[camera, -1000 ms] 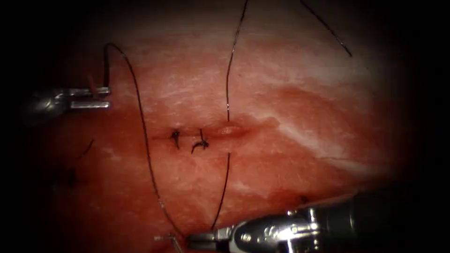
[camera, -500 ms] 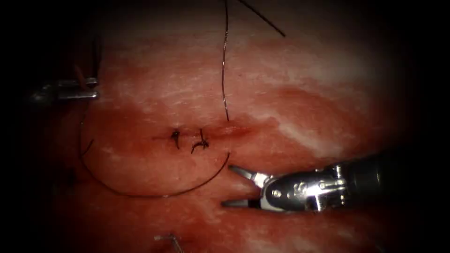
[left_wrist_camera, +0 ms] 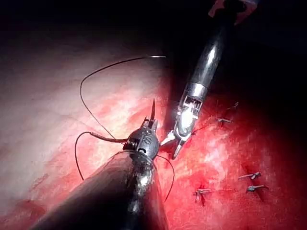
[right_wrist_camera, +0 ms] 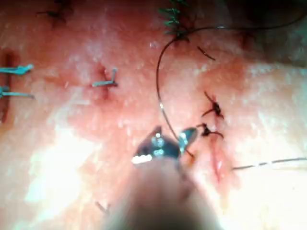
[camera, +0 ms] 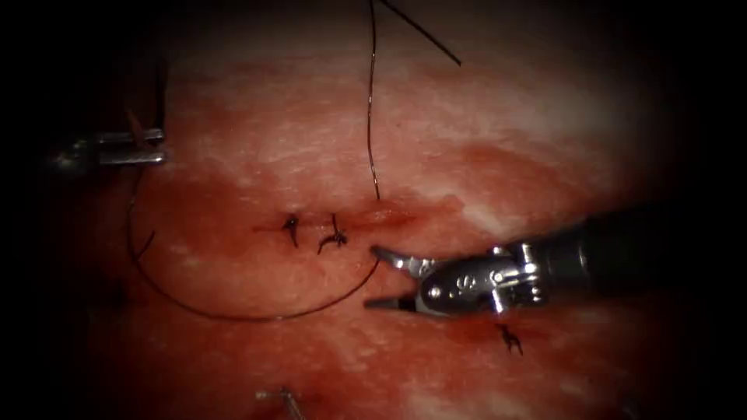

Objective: Wound Closure

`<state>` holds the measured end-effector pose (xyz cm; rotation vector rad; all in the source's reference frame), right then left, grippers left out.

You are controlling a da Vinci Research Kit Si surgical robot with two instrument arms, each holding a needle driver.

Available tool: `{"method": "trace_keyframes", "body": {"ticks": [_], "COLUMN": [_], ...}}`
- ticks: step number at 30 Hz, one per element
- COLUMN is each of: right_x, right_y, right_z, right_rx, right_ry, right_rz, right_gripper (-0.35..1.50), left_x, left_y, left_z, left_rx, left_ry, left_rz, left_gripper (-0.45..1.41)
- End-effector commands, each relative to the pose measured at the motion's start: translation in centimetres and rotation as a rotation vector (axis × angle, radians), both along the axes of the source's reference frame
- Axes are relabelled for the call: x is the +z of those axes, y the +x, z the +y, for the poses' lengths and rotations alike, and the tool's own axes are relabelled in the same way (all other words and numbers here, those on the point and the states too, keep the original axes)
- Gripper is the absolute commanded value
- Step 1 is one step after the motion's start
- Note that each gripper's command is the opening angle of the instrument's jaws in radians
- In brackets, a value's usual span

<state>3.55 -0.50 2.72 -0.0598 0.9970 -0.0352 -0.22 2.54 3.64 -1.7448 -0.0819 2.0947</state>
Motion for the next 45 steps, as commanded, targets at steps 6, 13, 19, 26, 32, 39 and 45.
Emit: {"method": "trace_keyframes", "body": {"ticks": [6, 13, 19, 26, 32, 39, 45], "right_x": [-0.05, -0.14, -0.48, -0.67, -0.43, -0.06, 0.29], "right_y": [0.22, 0.22, 0.26, 0.28, 0.26, 0.25, 0.32], "right_z": [-0.13, -0.31, -0.53, -0.50, -0.30, -0.18, -0.24], "right_rx": [-0.094, -0.183, -0.181, -0.124, 0.011, 0.067, 0.021], "right_ry": [-0.088, -0.069, -0.064, -0.096, -0.128, -0.140, -0.128], "right_rz": [-0.041, -0.166, -0.171, -0.113, -0.111, -0.136, -0.165], "right_gripper": [-0.06, -0.35, -0.35, -0.05, 1.40, 1.41, 1.20], "left_x": [0.06, 0.06, 0.06, 0.06, 0.06, 0.07, 0.08], "left_y": [-0.06, -0.06, -0.06, -0.06, -0.06, -0.09, -0.09], "left_z": [-0.03, -0.03, -0.03, -0.03, -0.03, -0.04, -0.04], "left_rx": [-0.001, -0.001, -0.001, -0.001, -0.002, -0.004, -0.004], "left_ry": [0.001, 0.001, 0.001, 0.001, 0.001, 0.000, -0.001], "left_rz": [0.002, 0.002, 0.002, 0.002, 0.003, 0.004, 0.004], "left_gripper": [-0.45, -0.45, -0.45, -0.45, -0.45, -0.45, -0.45]}}
